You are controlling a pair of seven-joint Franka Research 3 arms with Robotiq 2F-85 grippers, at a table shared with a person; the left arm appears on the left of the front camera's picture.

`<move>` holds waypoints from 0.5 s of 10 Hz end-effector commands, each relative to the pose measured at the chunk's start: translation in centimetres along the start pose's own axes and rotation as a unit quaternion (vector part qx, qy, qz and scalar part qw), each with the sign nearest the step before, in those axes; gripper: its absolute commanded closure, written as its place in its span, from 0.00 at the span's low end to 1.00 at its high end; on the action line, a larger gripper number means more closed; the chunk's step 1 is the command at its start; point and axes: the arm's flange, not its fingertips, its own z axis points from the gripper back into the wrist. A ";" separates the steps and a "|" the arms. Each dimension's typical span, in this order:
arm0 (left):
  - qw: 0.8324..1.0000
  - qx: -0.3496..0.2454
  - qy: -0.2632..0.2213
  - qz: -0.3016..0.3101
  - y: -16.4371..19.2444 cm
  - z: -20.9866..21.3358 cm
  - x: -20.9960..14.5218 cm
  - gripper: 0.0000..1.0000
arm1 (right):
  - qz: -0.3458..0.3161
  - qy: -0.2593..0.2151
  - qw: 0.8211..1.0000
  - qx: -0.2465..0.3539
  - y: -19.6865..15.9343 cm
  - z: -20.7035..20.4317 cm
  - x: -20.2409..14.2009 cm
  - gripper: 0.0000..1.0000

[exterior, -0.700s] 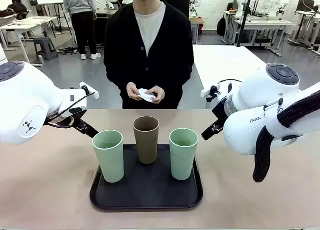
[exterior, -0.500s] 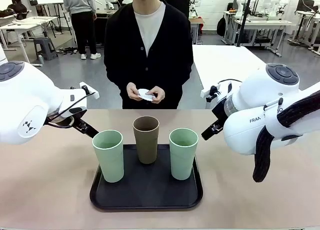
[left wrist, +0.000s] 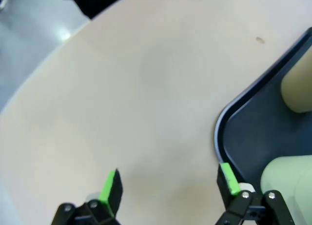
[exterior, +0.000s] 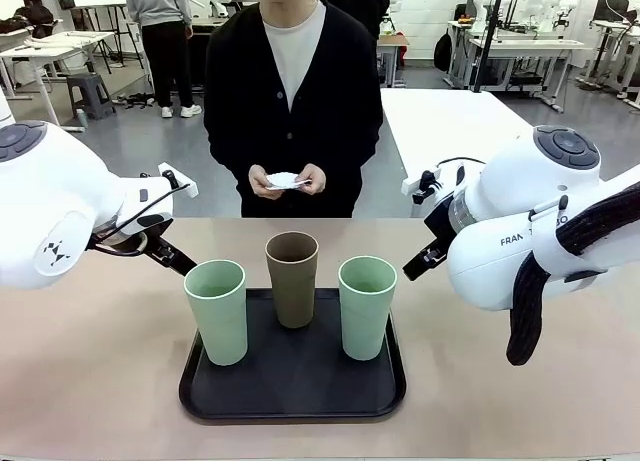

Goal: Place coasters on the table and set cups on them.
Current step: Pick up one Reusable plastic cup and place it on a coaster set by the human.

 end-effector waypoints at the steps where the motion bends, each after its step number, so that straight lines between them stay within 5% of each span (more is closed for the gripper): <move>1: 1.000 0.000 0.000 0.000 0.0 0.0 0.0 0.00 | 0.000 0.000 1.000 0.000 0.0 0.0 0.0 0.00; 5: 1.000 0.000 0.000 0.000 0.0 0.0 0.0 0.00 | 0.000 0.000 1.000 0.000 0.0 0.0 0.0 0.00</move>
